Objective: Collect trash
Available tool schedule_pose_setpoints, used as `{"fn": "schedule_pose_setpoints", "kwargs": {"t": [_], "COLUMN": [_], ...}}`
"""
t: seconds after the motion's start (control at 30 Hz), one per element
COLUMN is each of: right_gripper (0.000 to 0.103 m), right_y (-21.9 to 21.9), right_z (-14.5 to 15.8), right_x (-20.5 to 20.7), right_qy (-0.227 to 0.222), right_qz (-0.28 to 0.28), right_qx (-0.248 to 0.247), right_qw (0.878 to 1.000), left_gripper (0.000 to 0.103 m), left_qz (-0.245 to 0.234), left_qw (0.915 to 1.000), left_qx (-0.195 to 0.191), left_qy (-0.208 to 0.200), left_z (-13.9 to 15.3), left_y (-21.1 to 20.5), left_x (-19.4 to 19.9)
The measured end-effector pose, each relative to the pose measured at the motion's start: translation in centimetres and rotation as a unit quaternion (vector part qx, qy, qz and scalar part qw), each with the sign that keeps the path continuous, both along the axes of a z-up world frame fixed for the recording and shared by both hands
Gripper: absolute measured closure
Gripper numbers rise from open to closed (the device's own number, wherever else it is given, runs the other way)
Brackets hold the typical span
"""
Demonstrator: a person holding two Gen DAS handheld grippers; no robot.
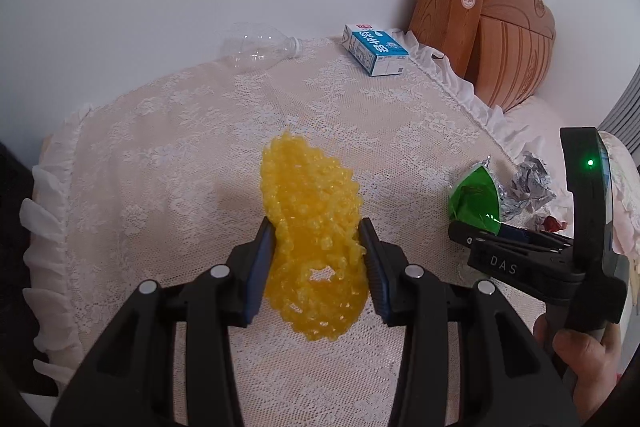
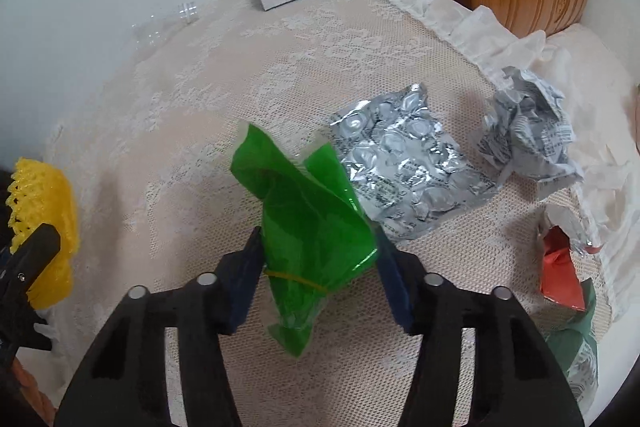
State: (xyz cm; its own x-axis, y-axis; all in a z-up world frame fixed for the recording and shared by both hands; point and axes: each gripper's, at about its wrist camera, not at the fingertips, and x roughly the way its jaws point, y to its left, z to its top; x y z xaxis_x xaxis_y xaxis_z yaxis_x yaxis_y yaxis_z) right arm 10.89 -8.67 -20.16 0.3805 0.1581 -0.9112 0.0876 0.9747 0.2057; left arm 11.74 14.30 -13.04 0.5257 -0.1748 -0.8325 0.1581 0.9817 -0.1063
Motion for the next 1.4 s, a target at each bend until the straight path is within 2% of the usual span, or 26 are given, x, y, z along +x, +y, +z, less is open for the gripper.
{"fn": "schedule_pose_setpoints", "kwargs": {"t": [0.27,0.47,0.63,0.77,1.0,1.1,1.17,1.27,1.4], "right_gripper": [0.051,0.051,0.051,0.051,0.051,0.051,0.051,0.051,0.051], "right_y": [-0.2,-2.5,-6.0,-9.7,-16.1,-19.4,-21.9,-25.3,-29.4], "right_z": [1.7,4.8,6.2,6.6,6.0,6.2,6.1,5.3,3.3], "right_x": [-2.7,-8.2,-14.1,-18.7,-23.2,-25.3,-26.9,-29.7,-33.5], "right_qy": [-0.019,-0.045,-0.054,-0.057,-0.062,-0.071,-0.073,-0.059,-0.021], "right_qz": [0.055,0.084,0.074,0.031,-0.060,-0.104,-0.137,-0.183,-0.235], "right_qx": [0.031,0.022,-0.008,-0.009,-0.009,-0.014,-0.017,-0.022,-0.020], "right_qw": [0.998,0.995,0.996,0.998,0.996,0.992,0.988,0.981,0.972], "left_gripper": [0.061,0.061,0.061,0.061,0.061,0.061,0.061,0.061,0.061], "left_qz": [-0.024,-0.070,-0.124,-0.174,-0.261,-0.297,-0.327,-0.371,-0.415], "left_qw": [0.9997,0.9973,0.9908,0.9834,0.9647,0.9540,0.9437,0.9254,0.9009], "left_qx": [-0.001,-0.017,-0.038,-0.034,-0.018,-0.011,-0.009,-0.004,0.019], "left_qy": [0.002,0.014,0.038,0.038,0.026,0.037,0.049,0.075,0.127], "left_z": [1.0,1.5,1.6,1.9,2.8,2.3,1.5,-0.8,-6.6], "left_y": [-1.6,-5.1,-9.7,-14.1,-20.9,-23.8,-25.9,-29.4,-34.7], "left_x": [-2.1,-5.8,-9.7,-12.6,-16.5,-17.9,-18.9,-20.4,-22.1]}}
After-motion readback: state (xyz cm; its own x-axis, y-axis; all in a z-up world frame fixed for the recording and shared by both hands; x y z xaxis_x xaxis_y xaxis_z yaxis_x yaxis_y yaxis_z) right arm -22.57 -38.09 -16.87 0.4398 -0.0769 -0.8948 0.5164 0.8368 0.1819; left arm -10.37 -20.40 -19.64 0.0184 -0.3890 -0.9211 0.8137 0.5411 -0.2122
